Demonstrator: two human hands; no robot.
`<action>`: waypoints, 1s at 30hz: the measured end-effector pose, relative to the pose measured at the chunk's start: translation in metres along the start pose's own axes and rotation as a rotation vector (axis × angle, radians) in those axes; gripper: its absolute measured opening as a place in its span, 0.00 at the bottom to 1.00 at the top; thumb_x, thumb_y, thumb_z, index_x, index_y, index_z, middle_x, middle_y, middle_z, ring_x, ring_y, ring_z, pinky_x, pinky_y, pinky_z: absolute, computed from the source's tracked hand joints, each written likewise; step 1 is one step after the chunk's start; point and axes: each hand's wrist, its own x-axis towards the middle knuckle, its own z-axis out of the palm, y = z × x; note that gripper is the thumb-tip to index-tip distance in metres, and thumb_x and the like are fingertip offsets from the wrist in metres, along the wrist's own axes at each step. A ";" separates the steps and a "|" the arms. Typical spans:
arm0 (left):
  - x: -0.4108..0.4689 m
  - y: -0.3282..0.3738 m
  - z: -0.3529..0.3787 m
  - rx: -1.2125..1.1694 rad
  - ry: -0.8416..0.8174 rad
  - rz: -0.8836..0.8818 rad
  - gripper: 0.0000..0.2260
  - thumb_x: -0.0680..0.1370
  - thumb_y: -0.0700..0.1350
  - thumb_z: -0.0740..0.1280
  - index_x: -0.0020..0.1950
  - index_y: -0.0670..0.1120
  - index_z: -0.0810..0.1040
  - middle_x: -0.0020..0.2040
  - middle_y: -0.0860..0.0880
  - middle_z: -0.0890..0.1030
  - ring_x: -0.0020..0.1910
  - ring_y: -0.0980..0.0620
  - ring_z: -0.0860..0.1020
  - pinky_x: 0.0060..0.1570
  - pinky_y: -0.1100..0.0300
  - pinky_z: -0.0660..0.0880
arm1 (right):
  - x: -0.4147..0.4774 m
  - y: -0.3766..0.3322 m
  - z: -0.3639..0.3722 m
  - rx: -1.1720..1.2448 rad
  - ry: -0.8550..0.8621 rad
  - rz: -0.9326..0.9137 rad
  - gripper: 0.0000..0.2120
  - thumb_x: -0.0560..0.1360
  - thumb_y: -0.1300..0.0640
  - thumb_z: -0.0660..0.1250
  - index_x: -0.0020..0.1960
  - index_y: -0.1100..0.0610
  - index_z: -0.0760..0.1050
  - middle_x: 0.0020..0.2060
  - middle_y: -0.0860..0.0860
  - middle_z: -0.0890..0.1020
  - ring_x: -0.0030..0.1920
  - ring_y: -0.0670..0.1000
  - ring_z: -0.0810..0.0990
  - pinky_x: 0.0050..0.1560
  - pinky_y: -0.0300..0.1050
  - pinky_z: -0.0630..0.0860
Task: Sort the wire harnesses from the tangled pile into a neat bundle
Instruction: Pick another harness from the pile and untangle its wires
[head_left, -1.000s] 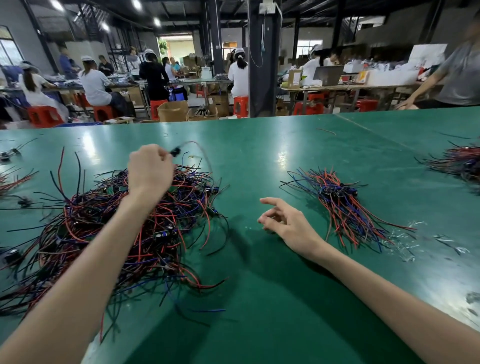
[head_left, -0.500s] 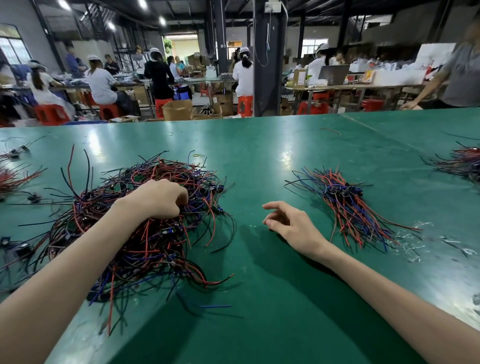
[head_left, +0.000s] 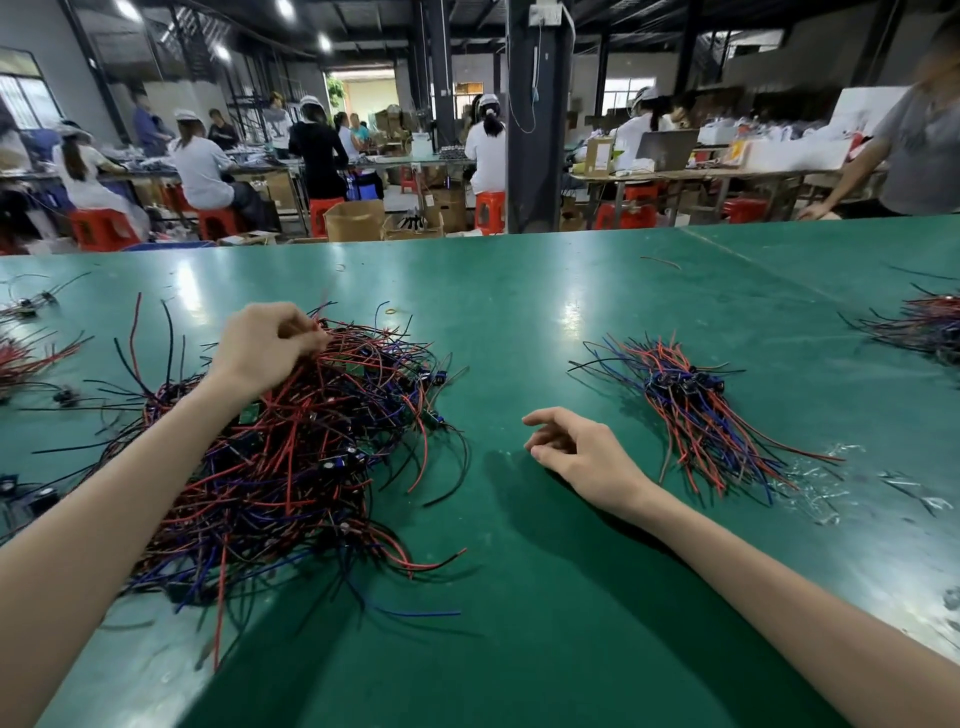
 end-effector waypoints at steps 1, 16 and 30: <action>0.002 0.000 -0.002 -0.028 0.071 -0.021 0.06 0.74 0.41 0.71 0.46 0.39 0.81 0.42 0.43 0.83 0.43 0.47 0.79 0.48 0.59 0.72 | 0.000 0.001 0.000 -0.005 0.000 -0.001 0.13 0.75 0.67 0.66 0.57 0.56 0.75 0.45 0.55 0.82 0.43 0.49 0.78 0.49 0.35 0.74; 0.018 0.040 -0.059 0.177 0.521 0.296 0.12 0.78 0.45 0.64 0.51 0.38 0.83 0.46 0.39 0.84 0.44 0.41 0.82 0.47 0.50 0.78 | 0.001 0.001 0.000 -0.024 -0.001 0.005 0.12 0.75 0.66 0.66 0.56 0.54 0.76 0.45 0.53 0.83 0.42 0.48 0.78 0.47 0.32 0.74; 0.038 0.097 -0.074 -0.338 0.474 0.127 0.05 0.77 0.45 0.67 0.42 0.47 0.78 0.41 0.50 0.82 0.38 0.50 0.83 0.37 0.48 0.81 | 0.000 -0.003 0.000 -0.012 -0.006 -0.006 0.12 0.75 0.67 0.66 0.56 0.57 0.77 0.46 0.55 0.83 0.42 0.49 0.78 0.48 0.35 0.73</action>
